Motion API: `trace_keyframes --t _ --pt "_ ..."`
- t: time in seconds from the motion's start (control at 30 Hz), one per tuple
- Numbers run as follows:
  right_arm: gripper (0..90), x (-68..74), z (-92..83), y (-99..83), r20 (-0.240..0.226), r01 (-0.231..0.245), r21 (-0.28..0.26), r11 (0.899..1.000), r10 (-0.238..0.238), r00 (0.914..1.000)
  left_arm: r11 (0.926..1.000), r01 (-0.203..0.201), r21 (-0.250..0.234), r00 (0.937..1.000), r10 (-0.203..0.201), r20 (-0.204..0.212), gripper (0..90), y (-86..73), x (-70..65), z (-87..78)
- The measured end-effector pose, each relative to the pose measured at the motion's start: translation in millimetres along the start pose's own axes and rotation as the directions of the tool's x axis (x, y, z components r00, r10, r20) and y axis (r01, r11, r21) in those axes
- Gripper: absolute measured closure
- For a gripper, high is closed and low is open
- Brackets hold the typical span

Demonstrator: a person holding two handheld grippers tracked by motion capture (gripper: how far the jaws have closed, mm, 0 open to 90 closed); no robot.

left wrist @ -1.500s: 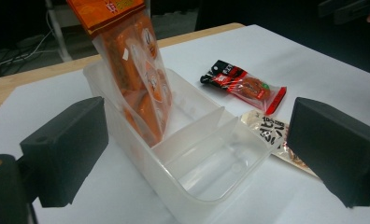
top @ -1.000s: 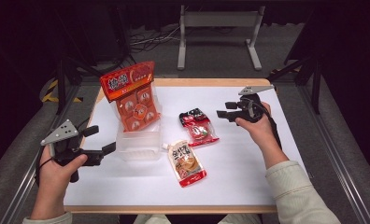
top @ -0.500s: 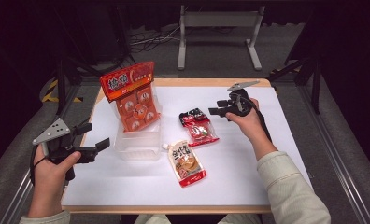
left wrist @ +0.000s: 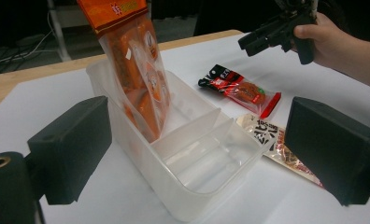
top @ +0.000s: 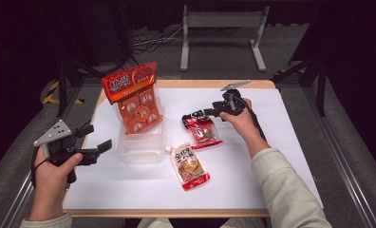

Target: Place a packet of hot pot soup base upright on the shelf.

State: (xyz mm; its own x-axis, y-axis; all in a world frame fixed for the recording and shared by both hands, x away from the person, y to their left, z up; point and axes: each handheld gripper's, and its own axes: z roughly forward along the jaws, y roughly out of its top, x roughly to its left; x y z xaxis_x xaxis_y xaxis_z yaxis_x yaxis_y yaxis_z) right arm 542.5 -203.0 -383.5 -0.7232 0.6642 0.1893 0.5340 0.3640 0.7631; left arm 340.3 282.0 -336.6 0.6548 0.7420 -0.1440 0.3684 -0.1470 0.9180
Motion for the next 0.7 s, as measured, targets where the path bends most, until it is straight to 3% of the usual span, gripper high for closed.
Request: trace_keyframes --t 0.23,0.7 --pt "35.5 -2.5 14.9 -2.3 -0.015 -0.001 0.032 0.999 0.002 0.9999 1.0000 -0.001 0.003 1.0000 0.001 0.004 8.3 -0.1 0.1 2.1" --pt "36.8 -7.9 40.2 -12.3 0.019 -0.021 0.068 0.997 0.020 0.9996 0.9998 -0.008 0.020 0.9999 0.008 0.006 7.6 -0.3 -1.1 6.8"
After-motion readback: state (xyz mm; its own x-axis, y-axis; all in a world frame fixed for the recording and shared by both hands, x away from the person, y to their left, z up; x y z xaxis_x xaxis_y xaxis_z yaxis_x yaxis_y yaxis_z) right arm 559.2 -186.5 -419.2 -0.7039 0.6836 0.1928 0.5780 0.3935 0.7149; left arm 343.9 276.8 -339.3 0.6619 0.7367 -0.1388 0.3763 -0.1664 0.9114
